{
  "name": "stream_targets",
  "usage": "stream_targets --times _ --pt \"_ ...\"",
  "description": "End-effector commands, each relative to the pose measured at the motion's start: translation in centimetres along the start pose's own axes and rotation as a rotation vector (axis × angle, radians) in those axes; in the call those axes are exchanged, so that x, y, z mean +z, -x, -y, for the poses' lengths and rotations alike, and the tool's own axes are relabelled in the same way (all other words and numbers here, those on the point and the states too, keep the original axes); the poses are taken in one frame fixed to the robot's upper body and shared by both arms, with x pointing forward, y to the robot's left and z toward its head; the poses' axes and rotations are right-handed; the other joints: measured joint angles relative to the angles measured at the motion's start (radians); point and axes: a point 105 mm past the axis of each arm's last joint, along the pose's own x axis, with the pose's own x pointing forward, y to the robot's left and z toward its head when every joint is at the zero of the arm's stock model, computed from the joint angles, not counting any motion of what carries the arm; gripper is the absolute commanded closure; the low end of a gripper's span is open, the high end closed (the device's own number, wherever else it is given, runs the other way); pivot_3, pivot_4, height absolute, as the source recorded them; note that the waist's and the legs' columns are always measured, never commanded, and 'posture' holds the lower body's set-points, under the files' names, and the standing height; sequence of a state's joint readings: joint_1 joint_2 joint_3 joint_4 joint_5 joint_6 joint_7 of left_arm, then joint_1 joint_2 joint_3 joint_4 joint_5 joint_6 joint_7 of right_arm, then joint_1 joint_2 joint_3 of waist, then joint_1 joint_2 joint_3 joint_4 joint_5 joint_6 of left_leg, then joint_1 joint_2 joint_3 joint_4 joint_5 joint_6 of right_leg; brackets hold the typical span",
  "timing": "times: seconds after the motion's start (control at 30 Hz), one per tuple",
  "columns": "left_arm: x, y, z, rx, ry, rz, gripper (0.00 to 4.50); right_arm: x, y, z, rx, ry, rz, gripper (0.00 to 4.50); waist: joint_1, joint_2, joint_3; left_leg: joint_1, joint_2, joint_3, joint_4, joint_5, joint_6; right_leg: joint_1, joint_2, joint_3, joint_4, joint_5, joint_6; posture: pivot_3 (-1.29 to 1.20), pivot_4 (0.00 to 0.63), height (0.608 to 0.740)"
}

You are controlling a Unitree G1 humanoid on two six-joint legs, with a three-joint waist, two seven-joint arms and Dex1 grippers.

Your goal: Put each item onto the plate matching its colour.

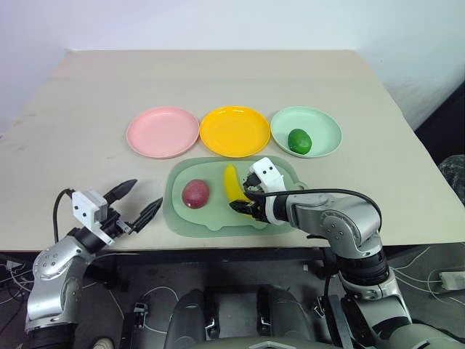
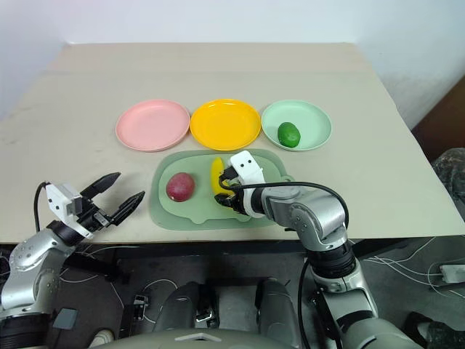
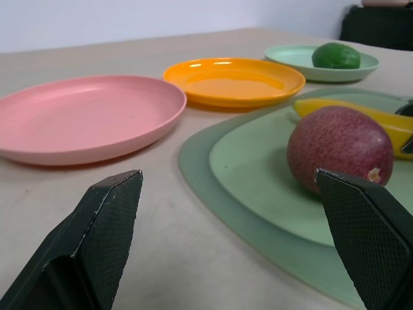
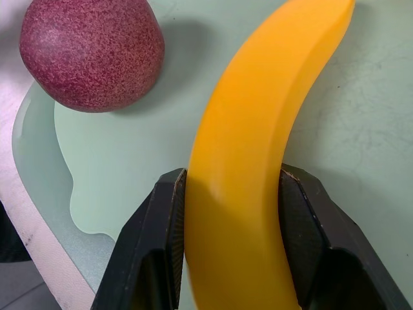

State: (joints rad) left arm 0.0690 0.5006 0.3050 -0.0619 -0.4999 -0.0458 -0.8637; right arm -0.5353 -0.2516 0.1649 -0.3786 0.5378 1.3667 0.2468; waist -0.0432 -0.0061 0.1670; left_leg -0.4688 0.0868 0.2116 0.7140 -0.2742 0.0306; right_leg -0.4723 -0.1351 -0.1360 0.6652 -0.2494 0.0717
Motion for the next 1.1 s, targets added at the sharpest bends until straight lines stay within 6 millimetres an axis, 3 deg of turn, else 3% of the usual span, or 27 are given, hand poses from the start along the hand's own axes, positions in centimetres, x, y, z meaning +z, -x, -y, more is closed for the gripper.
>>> stream_targets --times 0.03,0.1,0.2,0.3,0.4,0.57,0.83,1.1 --pt "1.2 -0.3 0.3 -0.021 -0.028 0.025 0.00 2.2 1.3 0.1 0.018 0.020 0.084 2.83 0.000 0.000 0.000 0.000 0.000 0.000 0.000 0.000 0.000 0.000 0.000 0.000 0.000 0.000 0.000 0.00 0.150 0.695" --pt "1.3 -0.4 0.4 -0.027 -0.024 0.028 0.00 3.3 2.1 0.2 0.042 0.010 0.130 2.83 0.000 0.000 0.000 -0.001 0.000 0.000 0.000 0.000 0.000 0.001 0.000 0.000 0.000 0.000 0.000 0.00 0.150 0.695" --pt "1.2 -0.3 0.7 -0.041 -0.015 0.023 0.00 7.0 3.6 0.8 0.071 0.023 0.245 2.83 -0.001 0.000 0.000 -0.002 0.000 0.000 0.000 0.000 0.000 0.001 0.000 0.000 0.000 0.000 0.000 0.00 0.150 0.695" --pt "1.2 -0.1 0.7 -0.043 -0.012 0.019 0.00 9.3 3.8 1.1 0.086 0.029 0.299 2.83 -0.001 0.000 0.000 -0.002 0.000 0.000 0.001 0.000 0.000 0.000 0.001 0.000 0.000 0.000 0.000 0.00 0.150 0.695" --pt "1.2 0.1 0.9 -0.050 -0.007 0.018 0.00 11.2 3.0 1.6 0.084 0.039 0.322 2.83 -0.002 0.000 0.000 -0.002 0.000 0.000 0.000 0.000 0.001 0.000 0.001 0.000 0.000 0.001 0.000 0.00 0.150 0.695" --pt "1.3 0.0 1.3 -0.079 0.006 0.024 0.00 13.7 -0.5 2.7 0.038 0.091 0.311 2.83 -0.004 0.000 0.000 -0.002 -0.001 0.002 0.000 0.001 0.002 -0.001 0.001 0.000 0.001 0.001 0.000 0.00 0.150 0.695" --pt "2.4 -0.7 2.1 -0.124 0.003 0.035 0.00 16.0 -5.4 4.9 -0.062 0.104 0.277 2.83 -0.005 0.001 0.001 -0.007 -0.001 0.005 0.001 0.002 0.001 -0.005 0.002 0.000 0.003 0.001 0.001 0.00 0.150 0.695" --pt "4.1 -1.3 2.6 -0.146 -0.008 0.037 0.00 15.2 -7.7 5.8 -0.168 0.112 0.237 2.83 -0.015 0.001 0.001 -0.007 -0.001 0.005 0.001 0.002 0.000 -0.006 0.002 0.000 0.005 0.001 0.001 0.00 0.150 0.695"
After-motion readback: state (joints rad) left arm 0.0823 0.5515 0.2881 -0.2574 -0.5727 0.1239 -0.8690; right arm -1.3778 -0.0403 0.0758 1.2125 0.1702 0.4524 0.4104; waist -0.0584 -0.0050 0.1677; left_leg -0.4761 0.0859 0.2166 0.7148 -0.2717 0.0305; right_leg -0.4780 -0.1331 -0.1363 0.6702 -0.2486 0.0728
